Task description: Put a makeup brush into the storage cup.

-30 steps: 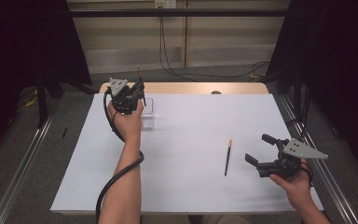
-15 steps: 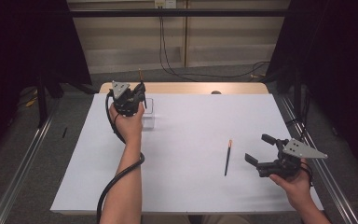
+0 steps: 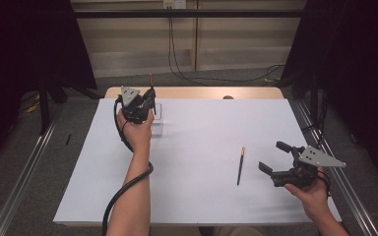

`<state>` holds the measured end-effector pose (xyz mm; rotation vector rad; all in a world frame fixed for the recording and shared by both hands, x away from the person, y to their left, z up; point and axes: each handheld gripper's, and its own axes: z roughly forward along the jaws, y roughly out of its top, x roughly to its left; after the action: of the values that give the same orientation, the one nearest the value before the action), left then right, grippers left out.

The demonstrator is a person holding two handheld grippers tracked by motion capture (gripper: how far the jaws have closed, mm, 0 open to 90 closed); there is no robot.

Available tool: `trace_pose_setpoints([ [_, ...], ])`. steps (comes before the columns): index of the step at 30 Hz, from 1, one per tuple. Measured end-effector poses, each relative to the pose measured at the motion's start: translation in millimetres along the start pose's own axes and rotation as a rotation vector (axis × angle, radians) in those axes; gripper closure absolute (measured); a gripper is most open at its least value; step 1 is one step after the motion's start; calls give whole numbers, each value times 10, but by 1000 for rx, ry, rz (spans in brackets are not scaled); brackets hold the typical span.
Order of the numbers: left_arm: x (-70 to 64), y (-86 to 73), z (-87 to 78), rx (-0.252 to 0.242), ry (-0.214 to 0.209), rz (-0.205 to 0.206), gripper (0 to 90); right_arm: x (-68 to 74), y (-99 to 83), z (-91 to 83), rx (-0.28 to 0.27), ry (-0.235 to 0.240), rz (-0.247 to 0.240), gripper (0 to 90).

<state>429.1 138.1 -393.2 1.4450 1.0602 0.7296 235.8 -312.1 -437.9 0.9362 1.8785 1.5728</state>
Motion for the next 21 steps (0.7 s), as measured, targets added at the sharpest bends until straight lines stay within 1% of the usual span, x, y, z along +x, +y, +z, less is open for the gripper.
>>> trace_pose_setpoints([
  [4,-3,-42,9,-6,-3,-12,836,-1,2,-2,0,-1,-1,3],
  [6,1,-68,12,-1,-1,-6,836,0,2,-4,0,0,0,3],
  [11,-6,-119,19,-2,0,-18,836,-4,2,-6,-2,-2,2,3],
  [21,8,-182,6,8,-3,-10,835,1,5,-6,0,-2,-4,3],
])
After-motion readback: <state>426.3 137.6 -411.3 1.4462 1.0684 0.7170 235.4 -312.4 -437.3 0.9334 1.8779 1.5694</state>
